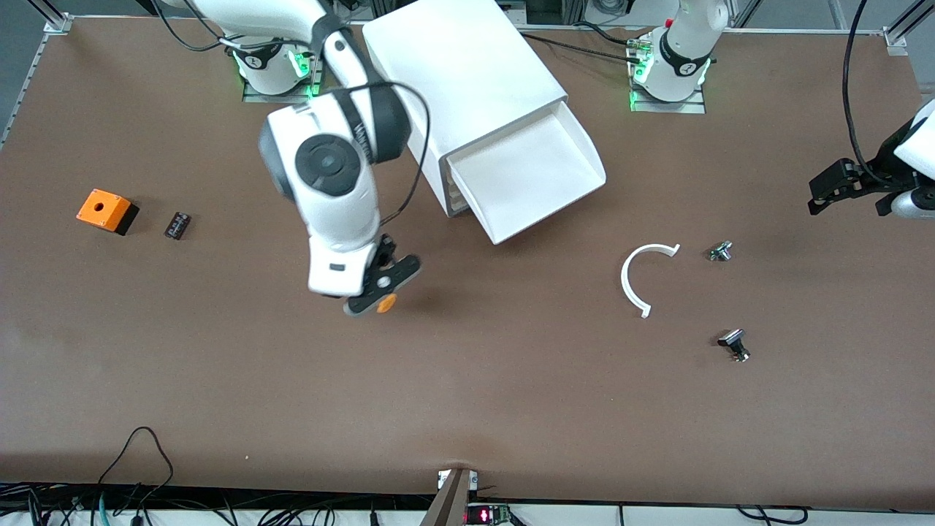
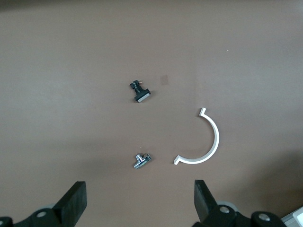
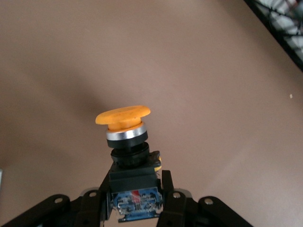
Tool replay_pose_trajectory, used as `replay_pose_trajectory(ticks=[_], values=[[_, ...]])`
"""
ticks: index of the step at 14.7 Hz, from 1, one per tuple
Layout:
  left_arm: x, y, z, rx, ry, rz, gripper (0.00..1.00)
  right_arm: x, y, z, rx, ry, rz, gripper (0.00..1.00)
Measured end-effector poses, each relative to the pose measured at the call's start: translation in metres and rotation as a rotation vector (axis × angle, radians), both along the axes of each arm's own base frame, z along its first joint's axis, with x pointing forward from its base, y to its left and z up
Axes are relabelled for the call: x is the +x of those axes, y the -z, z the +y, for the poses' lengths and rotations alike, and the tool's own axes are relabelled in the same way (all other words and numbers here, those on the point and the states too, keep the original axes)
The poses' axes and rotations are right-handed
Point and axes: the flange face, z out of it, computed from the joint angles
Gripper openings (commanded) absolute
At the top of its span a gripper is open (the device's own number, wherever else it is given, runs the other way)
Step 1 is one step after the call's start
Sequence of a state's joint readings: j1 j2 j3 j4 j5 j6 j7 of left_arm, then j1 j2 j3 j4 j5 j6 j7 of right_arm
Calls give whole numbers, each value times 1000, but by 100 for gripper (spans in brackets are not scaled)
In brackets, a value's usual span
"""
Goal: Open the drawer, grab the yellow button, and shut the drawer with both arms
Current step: 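Lift the orange button out and carry it beside the orange block, then push the drawer shut with the left gripper while the right gripper lowers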
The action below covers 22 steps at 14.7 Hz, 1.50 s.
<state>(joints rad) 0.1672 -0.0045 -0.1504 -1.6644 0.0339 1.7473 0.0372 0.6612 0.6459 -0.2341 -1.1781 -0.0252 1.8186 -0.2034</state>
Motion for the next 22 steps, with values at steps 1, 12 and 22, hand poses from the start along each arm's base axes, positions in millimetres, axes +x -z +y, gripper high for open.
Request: replay_pose_trajectory(ticks=[1,12,22], values=[[0,0,-3,0,6,-1,100,9,6,-21,-8,18,17,15],[-3,4,-68,66,126,14,100,24,7,-178,-72,-117,284,13],[12,81,-94,47,7,130,100,-16,-59,-276,19,-181,315,10]])
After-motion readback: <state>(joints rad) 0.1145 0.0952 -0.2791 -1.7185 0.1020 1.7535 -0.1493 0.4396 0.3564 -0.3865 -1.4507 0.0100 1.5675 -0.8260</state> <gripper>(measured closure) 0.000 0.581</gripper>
